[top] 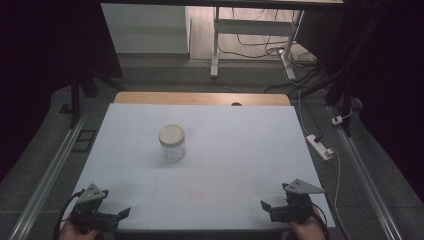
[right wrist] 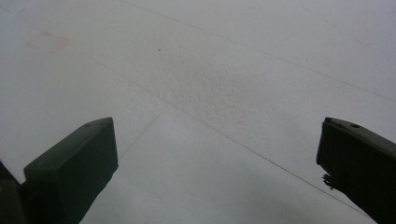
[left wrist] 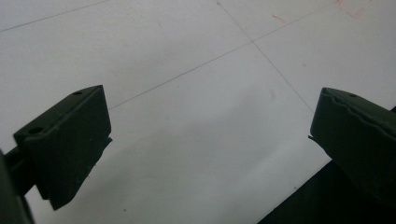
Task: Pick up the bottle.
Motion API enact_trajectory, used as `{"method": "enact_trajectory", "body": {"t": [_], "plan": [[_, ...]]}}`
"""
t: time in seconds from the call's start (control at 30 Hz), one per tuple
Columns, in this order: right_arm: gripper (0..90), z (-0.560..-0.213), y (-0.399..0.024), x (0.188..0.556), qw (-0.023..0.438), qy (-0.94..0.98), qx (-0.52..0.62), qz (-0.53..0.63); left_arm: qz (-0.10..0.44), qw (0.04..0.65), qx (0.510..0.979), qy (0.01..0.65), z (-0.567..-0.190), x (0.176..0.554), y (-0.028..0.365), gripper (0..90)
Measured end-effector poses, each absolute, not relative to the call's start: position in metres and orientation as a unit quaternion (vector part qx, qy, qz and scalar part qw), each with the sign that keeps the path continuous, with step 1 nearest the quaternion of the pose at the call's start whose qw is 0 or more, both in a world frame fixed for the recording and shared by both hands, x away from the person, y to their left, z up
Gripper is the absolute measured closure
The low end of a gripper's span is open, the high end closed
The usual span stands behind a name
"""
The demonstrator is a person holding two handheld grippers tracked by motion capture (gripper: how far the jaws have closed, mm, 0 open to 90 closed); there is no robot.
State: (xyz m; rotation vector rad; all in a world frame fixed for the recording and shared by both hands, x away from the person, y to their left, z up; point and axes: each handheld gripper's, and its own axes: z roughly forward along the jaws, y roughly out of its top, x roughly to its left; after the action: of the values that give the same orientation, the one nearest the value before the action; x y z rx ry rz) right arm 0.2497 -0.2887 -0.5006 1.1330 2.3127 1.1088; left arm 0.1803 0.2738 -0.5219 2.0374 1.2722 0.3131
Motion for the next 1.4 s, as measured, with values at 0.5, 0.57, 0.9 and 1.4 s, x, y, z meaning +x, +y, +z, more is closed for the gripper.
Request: {"method": "enact_trajectory", "body": {"t": [0.5, 0.57, 0.9, 1.4], "plan": [[0.0, -0.5012, -0.2979, 0.2549, 0.123, 0.795, 0.427, 0.413, 0.116, 0.348, 0.792, 0.488, -0.5223, 0.1816, 0.2732, 0.0], [0.0, -0.5014, -0.2979, 0.2553, 0.12, 0.795, 0.428, 0.413, 0.114, 0.347, 0.793, 0.487, -0.5225, 0.1821, 0.2731, 0.0], [0.0, -0.5019, -0.2948, 0.2558, 0.12, 0.805, 0.419, 0.403, 0.11, 0.338, 0.798, 0.487, -0.523, 0.1836, 0.2708, 0.0], [0.0, -0.5026, -0.2926, 0.2565, 0.113, 0.813, 0.411, 0.396, 0.098, 0.375, 0.785, 0.483, -0.5182, 0.1866, 0.2779, 0.0]]}}
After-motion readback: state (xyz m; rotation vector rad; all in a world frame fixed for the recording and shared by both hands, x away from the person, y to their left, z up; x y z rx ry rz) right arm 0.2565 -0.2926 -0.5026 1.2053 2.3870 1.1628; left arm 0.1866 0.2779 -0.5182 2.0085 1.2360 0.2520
